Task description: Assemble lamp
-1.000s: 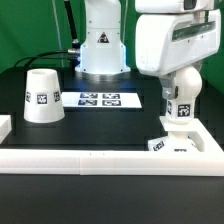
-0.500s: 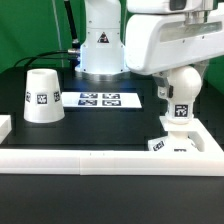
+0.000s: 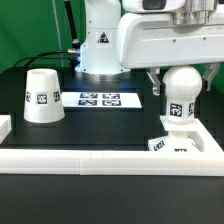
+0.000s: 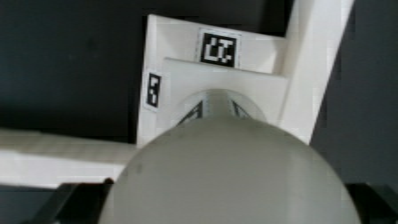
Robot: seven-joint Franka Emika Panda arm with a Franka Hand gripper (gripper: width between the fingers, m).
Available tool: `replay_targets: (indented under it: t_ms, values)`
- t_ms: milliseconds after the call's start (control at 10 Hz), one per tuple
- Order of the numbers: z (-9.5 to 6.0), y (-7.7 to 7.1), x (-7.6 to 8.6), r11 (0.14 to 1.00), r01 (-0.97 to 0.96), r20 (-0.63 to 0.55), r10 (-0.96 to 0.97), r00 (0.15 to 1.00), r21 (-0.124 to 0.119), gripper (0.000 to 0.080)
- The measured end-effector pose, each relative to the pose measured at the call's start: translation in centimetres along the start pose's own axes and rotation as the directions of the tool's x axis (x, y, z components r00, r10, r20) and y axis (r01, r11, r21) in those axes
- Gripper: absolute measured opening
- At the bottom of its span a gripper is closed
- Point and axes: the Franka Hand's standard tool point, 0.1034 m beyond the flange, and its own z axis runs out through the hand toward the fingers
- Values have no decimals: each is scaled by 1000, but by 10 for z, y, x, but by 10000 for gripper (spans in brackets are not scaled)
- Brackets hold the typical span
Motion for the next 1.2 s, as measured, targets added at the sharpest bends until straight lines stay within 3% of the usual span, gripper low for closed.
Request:
replay_targets:
  t_ms: [500, 1000, 1100, 1200]
  values:
    - [0, 0, -1, 902, -431, 6, 431, 902, 1, 579]
    - [3, -2, -3, 689, -724, 27, 724, 689, 6, 579]
    - [3, -2, -3, 680, -733, 27, 733, 680, 5, 579]
    - [3, -4, -3, 606, -796, 31, 795, 606, 4, 579]
